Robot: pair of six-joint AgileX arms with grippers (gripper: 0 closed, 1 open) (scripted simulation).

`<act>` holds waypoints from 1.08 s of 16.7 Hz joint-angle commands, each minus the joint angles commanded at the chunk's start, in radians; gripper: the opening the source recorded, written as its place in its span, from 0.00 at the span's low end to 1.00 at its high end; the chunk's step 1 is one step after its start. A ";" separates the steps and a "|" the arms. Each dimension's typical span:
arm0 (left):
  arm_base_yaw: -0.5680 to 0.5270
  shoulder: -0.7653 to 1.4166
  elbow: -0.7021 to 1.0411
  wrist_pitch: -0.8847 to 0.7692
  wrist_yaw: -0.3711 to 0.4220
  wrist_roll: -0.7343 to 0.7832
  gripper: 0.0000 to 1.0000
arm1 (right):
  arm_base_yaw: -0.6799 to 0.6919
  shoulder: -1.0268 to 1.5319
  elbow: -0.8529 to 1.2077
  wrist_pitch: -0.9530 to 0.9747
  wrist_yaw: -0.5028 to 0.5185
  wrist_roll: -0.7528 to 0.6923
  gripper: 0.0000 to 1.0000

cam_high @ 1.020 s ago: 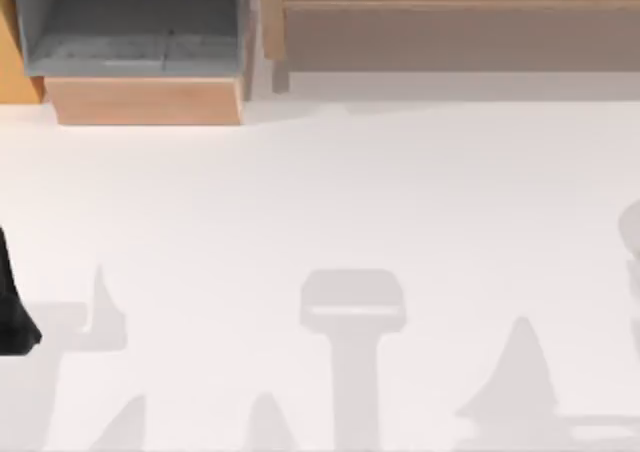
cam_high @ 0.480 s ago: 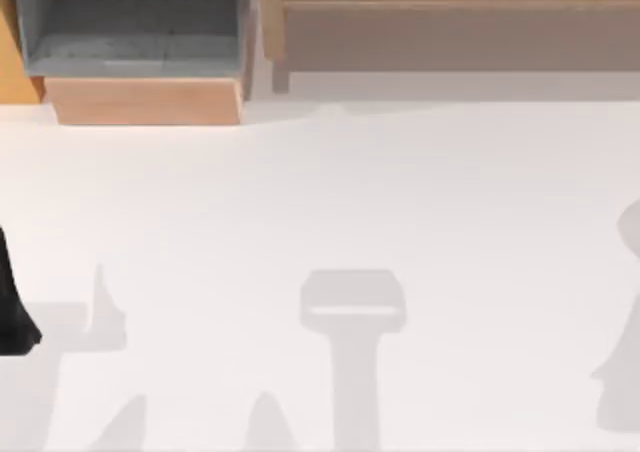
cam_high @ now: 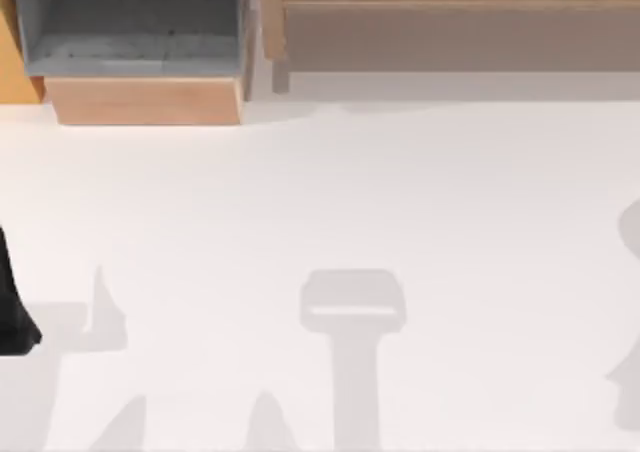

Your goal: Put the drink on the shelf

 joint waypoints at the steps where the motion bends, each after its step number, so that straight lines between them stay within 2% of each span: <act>1: 0.000 0.000 0.000 0.000 0.000 0.000 1.00 | 0.002 0.002 0.003 -0.001 0.002 0.000 1.00; 10: 0.000 0.000 0.000 0.000 0.000 0.000 1.00 | 0.170 0.169 0.259 -0.076 0.174 0.021 1.00; 15: 0.000 0.000 0.000 0.000 0.000 0.000 1.00 | 0.181 0.179 0.275 -0.082 0.185 0.022 1.00; 18: 0.000 0.000 0.000 0.000 0.000 0.000 1.00 | 0.181 0.179 0.275 -0.082 0.185 0.022 0.77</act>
